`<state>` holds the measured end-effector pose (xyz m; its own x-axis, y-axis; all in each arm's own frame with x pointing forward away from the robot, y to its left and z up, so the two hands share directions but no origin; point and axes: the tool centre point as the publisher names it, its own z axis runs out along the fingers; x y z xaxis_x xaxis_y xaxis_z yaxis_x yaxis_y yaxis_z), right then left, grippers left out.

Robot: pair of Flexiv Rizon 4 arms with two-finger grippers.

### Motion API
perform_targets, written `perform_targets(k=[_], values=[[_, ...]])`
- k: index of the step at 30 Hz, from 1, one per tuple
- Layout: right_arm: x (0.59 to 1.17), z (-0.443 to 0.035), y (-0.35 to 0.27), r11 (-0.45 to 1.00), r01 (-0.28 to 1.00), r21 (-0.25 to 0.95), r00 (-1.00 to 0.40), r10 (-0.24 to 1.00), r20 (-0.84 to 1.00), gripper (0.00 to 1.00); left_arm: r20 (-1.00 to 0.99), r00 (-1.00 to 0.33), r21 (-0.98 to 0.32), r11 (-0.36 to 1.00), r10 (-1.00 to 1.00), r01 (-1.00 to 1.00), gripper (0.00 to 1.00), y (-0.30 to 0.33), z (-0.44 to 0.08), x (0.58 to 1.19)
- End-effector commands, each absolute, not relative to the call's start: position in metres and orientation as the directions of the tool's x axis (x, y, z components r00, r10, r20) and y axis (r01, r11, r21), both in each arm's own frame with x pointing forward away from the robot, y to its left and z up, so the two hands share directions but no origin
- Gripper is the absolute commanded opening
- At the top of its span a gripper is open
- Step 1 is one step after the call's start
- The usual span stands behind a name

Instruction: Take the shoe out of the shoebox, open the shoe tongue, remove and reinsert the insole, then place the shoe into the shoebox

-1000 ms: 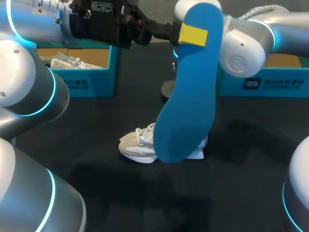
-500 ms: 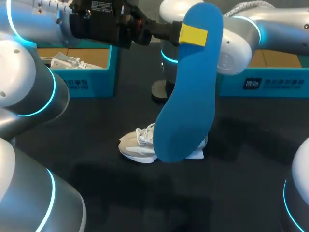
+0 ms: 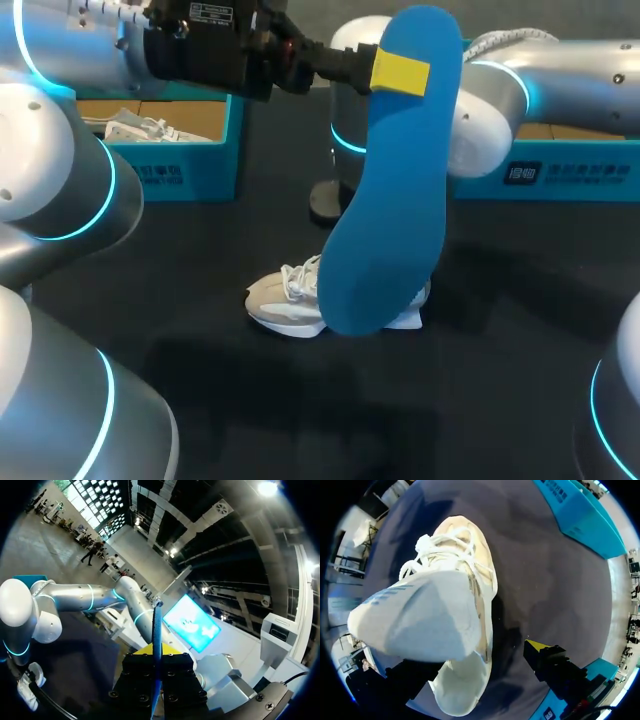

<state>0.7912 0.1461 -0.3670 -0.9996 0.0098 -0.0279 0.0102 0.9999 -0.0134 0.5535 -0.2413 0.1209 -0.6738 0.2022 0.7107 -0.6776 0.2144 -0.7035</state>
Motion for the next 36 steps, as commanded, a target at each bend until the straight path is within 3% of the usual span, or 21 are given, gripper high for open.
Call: perform_targets(k=[1, 7, 9, 13, 15, 17, 18, 21, 36], values=[[0.798, -0.385, 0.153, 1.0, 0.006, -0.012, -1.0, 0.006, -0.013, 1.0, 0.711, -0.674, -0.703, 0.211, 0.201, -0.679, 0.0, -0.241, 0.119, 0.552], [0.798, -0.395, 0.154, 1.0, -0.001, -0.004, -1.0, -0.001, -0.006, 1.0, 0.711, -0.674, -0.703, 0.211, 0.201, -0.679, 0.0, -0.241, 0.119, 0.552], [0.798, -0.397, 0.154, 1.0, -0.001, -0.004, -1.0, -0.001, -0.003, 0.91, 0.711, -0.674, -0.703, 0.211, 0.201, -0.679, 0.0, -0.241, 0.119, 0.552], [0.797, -0.401, 0.152, 1.0, 0.001, -0.004, -1.0, 0.001, 0.0, 0.89, 0.711, -0.674, -0.703, 0.211, 0.201, -0.679, 0.0, -0.241, 0.119, 0.552], [0.796, -0.404, 0.15, 1.0, 0.005, -0.006, -1.0, 0.005, 0.008, 0.79, 0.711, -0.674, -0.703, 0.211, 0.201, -0.679, 0.0, -0.241, 0.119, 0.552], [0.794, -0.406, 0.149, 1.0, 0.007, -0.008, -1.0, 0.007, 0.009, 0.49, 0.711, -0.674, -0.703, 0.211, 0.201, -0.679, 0.0, -0.241, 0.119, 0.552], [0.794, -0.406, 0.149, 1.0, 0.007, -0.009, -1.0, 0.007, 0.009, 0.42, 0.711, -0.674, -0.703, 0.211, 0.201, -0.679, 0.0, -0.241, 0.119, 0.552], [0.791, -0.407, 0.146, 1.0, 0.012, -0.009, -1.0, 0.012, 0.009, 0.0, 0.711, -0.674, -0.703, 0.211, 0.201, -0.679, 0.0, -0.241, 0.119, 0.552], [0.784, -0.403, 0.14, 0.999, 0.037, -0.012, -0.999, 0.037, -0.009, 0.0, 0.711, -0.674, -0.703, 0.211, 0.201, -0.679, 0.0, -0.241, 0.119, 0.552]])
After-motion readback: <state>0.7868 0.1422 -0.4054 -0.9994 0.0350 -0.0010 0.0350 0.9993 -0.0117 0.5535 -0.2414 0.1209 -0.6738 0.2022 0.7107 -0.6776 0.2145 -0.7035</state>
